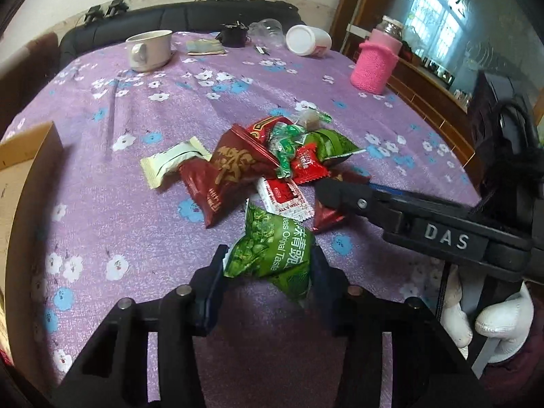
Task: Organize snacks
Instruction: 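Grasp the green pea packet with the left tool while the right tool grasps a red wrapper, then carry both packets into the cardboard box and open both tools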
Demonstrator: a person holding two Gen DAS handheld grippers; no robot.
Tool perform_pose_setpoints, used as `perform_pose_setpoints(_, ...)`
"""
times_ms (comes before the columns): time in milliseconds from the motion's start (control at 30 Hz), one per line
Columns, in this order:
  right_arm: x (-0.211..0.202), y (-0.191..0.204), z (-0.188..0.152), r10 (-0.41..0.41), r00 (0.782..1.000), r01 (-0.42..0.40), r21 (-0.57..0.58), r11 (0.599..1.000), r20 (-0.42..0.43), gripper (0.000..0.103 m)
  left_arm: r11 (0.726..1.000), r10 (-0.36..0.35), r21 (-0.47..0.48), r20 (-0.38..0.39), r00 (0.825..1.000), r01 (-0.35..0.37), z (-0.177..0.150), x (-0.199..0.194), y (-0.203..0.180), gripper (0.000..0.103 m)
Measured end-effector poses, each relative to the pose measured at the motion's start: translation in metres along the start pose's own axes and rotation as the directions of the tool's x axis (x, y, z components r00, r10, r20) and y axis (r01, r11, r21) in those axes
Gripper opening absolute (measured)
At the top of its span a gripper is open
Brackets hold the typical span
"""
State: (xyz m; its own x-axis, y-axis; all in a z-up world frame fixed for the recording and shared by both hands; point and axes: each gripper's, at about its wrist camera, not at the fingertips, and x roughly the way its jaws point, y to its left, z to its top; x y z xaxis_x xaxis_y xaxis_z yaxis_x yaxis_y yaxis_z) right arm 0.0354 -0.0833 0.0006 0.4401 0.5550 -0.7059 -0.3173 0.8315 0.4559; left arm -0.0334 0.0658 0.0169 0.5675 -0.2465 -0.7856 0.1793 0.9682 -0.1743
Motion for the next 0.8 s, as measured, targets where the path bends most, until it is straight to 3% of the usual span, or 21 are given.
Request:
perform_pose_setpoints(300,-0.027,0.012,-0.016,0.057,0.998,-0.057,-0.003,0.998,0.012,0.045,0.988,-0.093,-0.117,0.071,0.993,0.101,-0.012,-0.036,0.024,0.040)
perform_pose_setpoints(533,-0.031,0.047,-0.017,0.099,0.995,-0.098,-0.068,0.993,-0.001,0.045,0.979,-0.086,-0.173,0.135,0.987,0.109,-0.022,-0.064,0.047,0.021)
perform_pose_setpoints(633,-0.028,0.062,-0.018,0.105,0.994,-0.105,-0.106,0.989,-0.009,0.045,0.976,-0.084,-0.188,0.136,0.987,0.109,-0.027,-0.068,0.054,0.020)
perform_pose_setpoints(700,-0.025,0.067,-0.019,0.103,0.995,-0.103,-0.105,0.989,-0.013,0.045,0.980,-0.088,-0.170,0.115,0.989,0.107,-0.029,-0.063,0.052,0.024)
perform_pose_setpoints(767,-0.024,0.065,-0.019,0.108,0.994,-0.109,-0.085,0.990,-0.013,0.045,0.983,-0.102,-0.142,0.105,0.989,0.116,-0.031,-0.061,0.046,0.052)
perform_pose_setpoints(800,-0.024,0.063,-0.019,0.107,0.994,-0.108,-0.078,0.991,-0.011,0.045,0.987,-0.100,-0.116,0.100,0.990,0.111,-0.030,-0.057,0.039,0.060)
